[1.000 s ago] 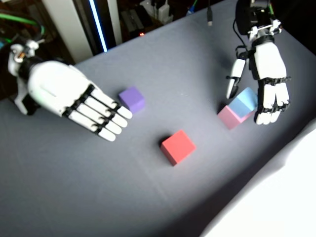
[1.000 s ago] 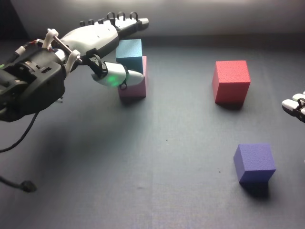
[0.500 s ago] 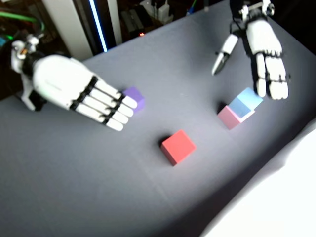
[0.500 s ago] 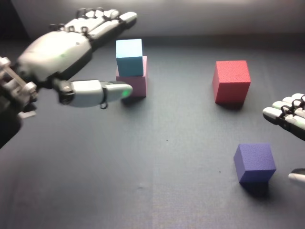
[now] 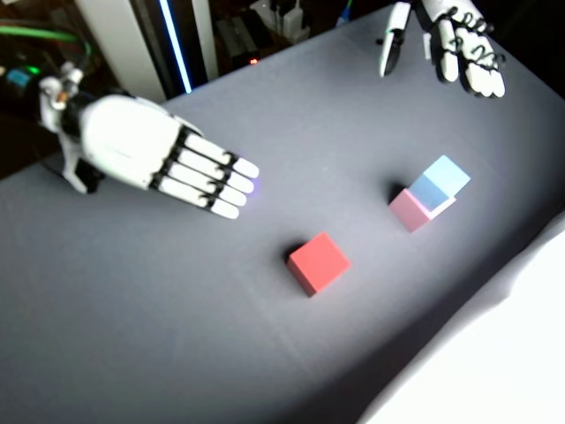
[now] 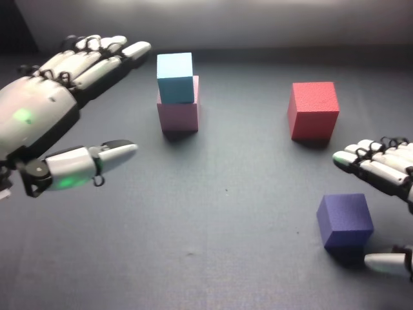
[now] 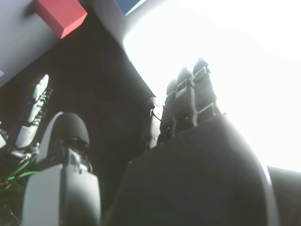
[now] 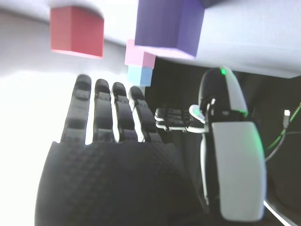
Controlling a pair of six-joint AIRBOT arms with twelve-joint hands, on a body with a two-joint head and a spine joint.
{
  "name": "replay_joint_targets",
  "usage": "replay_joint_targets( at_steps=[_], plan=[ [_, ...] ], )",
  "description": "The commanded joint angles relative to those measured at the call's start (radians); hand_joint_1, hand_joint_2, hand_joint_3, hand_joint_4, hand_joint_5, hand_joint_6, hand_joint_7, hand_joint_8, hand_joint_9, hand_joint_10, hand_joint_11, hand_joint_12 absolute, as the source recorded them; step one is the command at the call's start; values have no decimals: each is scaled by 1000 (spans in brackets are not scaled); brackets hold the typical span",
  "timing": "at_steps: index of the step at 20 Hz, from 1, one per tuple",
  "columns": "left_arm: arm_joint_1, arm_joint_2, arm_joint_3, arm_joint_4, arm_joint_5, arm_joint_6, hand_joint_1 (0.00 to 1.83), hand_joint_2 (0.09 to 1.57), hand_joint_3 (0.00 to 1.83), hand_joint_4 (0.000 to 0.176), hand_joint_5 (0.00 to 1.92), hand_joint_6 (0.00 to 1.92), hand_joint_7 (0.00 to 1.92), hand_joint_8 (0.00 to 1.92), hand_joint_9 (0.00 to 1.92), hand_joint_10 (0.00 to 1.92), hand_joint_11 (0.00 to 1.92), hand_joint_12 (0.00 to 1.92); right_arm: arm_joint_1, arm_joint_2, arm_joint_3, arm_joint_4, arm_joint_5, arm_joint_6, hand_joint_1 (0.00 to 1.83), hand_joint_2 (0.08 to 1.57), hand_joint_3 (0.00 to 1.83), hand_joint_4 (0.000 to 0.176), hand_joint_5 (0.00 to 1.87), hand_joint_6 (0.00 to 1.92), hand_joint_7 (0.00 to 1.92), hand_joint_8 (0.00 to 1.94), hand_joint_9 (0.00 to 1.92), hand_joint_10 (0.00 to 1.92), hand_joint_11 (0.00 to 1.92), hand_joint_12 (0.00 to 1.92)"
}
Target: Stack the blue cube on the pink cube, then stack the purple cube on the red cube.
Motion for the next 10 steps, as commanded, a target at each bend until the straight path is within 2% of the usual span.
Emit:
replay_joint_targets(
  at_steps=[1, 2, 3, 4, 5, 6, 7, 8, 9, 10],
  plan=[
    [8, 12, -4, -22, -150, 0, 633, 1232, 6, 176, 0, 0, 0, 0, 0, 0, 0, 0, 19, -12, 13, -3, 72, 7, 784, 1053, 0, 0, 0, 0, 4, 0, 12, 17, 0, 1093],
    [23, 14, -8, -31, -159, 0, 634, 1228, 4, 172, 0, 0, 0, 0, 0, 0, 0, 0, 30, -26, 27, 1, 53, 7, 807, 1053, 0, 0, 0, 0, 0, 0, 2, 306, 0, 1394],
    [37, 16, -12, -38, -168, 0, 650, 1232, 4, 131, 0, 0, 0, 0, 0, 0, 0, 0, 41, -39, 39, 3, 35, 7, 856, 1060, 1, 0, 0, 0, 57, 16, 0, 331, 0, 1560],
    [46, 18, -16, -44, -177, 0, 650, 1232, 4, 131, 0, 0, 0, 0, 0, 0, 0, 0, 53, -53, 53, 4, 12, 7, 856, 1060, 1, 0, 0, 0, 57, 16, 0, 331, 0, 1560],
    [53, 19, -18, -48, -179, 0, 683, 1234, 3, 115, 0, 0, 0, 0, 0, 0, 0, 0, 63, -65, 65, 4, -9, 7, 874, 1062, 1, 0, 0, 0, 83, 23, 0, 304, 0, 1566],
    [55, 19, -18, -52, -177, 0, 704, 1235, 2, 103, 0, 0, 0, 0, 0, 0, 0, 0, 70, -76, 75, 6, -23, 7, 881, 1063, 1, 0, 14, 4, 162, 37, 0, 415, 0, 1519],
    [56, 19, -18, -52, -176, 0, 705, 1242, 5, 97, 0, 0, 0, 0, 0, 0, 0, 0, 79, -84, 84, 7, -34, 7, 951, 1121, 13, 0, 269, 98, 405, 254, 66, 1037, 0, 1795],
    [57, 19, -18, -52, -177, 0, 668, 1255, 8, 100, 0, 0, 0, 0, 0, 0, 0, 0, 91, -94, 96, 9, -50, 7, 1193, 1217, 5, 0, 640, 1046, 829, 1225, 779, 1465, 707, 1823],
    [58, 19, -19, -52, -179, 0, 663, 1258, 9, 91, 0, 0, 0, 0, 0, 0, 0, 0, 100, -98, 101, 9, -56, 6, 1328, 1206, 0, 0, 691, 1101, 824, 1268, 856, 1533, 835, 1771],
    [59, 19, -19, -52, -181, 0, 663, 1258, 9, 91, 0, 0, 0, 0, 0, 0, 0, 0, 106, -98, 103, 8, -56, 6, 1328, 1206, 0, 0, 691, 1101, 824, 1268, 856, 1533, 835, 1771]
  ],
)
